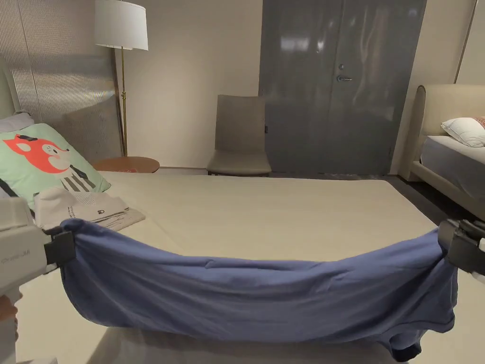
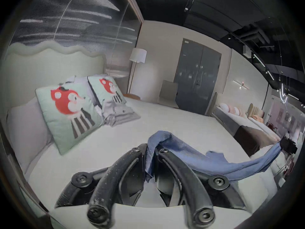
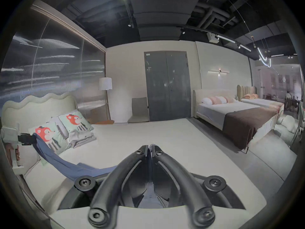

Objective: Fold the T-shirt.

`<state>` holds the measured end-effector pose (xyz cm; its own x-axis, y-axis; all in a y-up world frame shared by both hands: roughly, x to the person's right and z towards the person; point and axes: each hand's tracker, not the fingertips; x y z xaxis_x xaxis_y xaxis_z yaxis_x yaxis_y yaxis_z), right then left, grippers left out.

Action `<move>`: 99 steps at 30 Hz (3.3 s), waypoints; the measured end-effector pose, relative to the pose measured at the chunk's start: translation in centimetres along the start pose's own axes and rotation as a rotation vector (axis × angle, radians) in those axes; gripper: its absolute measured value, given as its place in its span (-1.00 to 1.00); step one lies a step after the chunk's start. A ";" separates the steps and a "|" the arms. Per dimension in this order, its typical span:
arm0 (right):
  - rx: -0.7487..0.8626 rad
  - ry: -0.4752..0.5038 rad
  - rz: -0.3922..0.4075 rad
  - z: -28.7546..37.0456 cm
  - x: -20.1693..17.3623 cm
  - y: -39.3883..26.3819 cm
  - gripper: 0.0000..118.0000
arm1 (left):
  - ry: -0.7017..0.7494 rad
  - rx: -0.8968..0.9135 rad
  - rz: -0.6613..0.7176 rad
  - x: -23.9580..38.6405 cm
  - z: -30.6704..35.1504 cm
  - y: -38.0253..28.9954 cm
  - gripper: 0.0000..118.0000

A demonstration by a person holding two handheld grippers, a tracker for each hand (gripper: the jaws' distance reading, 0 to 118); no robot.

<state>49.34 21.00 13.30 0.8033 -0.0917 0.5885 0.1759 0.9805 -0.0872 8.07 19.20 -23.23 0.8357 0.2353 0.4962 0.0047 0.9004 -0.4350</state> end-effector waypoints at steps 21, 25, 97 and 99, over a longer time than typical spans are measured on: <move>-0.685 -0.071 0.031 7.7 1.8 -23.6 -0.93 | 0.065 -0.548 -0.063 -9.3 4.1 -22.2 -0.91; -0.711 -0.094 0.051 7.5 2.5 -25.2 -0.93 | 0.075 -0.567 -0.053 -9.5 4.1 -23.2 -0.91; -0.549 -0.011 0.038 11.1 1.9 -25.8 -0.90 | -0.002 -0.331 -0.115 -8.7 9.1 -24.9 -0.90; -0.500 0.004 0.060 11.3 1.6 -24.5 -0.92 | -0.003 -0.314 -0.098 -8.4 9.2 -24.0 -0.90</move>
<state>39.90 -1.27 25.42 0.8222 -0.0387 0.5679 0.3796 0.7808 -0.4963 -4.11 -1.02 -10.04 0.8211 0.1546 0.5495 0.2550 0.7619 -0.5953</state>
